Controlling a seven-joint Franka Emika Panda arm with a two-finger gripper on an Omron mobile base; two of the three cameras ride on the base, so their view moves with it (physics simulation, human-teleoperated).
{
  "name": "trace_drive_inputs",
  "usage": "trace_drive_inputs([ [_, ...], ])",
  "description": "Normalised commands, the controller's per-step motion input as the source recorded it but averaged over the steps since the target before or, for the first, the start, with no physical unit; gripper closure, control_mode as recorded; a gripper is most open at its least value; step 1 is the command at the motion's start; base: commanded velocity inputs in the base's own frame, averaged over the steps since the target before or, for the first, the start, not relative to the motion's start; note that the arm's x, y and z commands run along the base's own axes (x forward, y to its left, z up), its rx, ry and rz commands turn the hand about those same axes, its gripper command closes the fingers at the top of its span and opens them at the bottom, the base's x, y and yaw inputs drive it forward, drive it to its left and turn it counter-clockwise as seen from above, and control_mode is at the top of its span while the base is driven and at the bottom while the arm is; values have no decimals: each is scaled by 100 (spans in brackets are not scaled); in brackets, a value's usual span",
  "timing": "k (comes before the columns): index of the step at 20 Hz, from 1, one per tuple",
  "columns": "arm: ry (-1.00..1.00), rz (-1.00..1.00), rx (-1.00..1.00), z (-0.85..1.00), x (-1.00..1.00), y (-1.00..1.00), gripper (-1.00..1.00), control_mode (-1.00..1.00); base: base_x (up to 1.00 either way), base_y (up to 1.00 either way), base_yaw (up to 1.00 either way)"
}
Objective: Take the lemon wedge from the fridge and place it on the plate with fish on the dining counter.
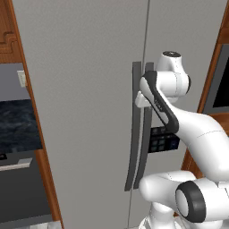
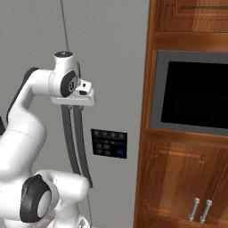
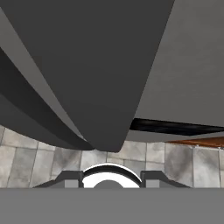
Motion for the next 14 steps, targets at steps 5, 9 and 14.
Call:
trace_drive_inputs([
  [5, 0, 0, 0, 1, 0, 0, -100, -100, 0, 0, 0],
  [9, 0, 0, 0, 0, 0, 0, -100, -100, 0, 0, 0],
  [14, 0, 0, 0, 0, 0, 0, -100, -100, 0, 0, 0],
])
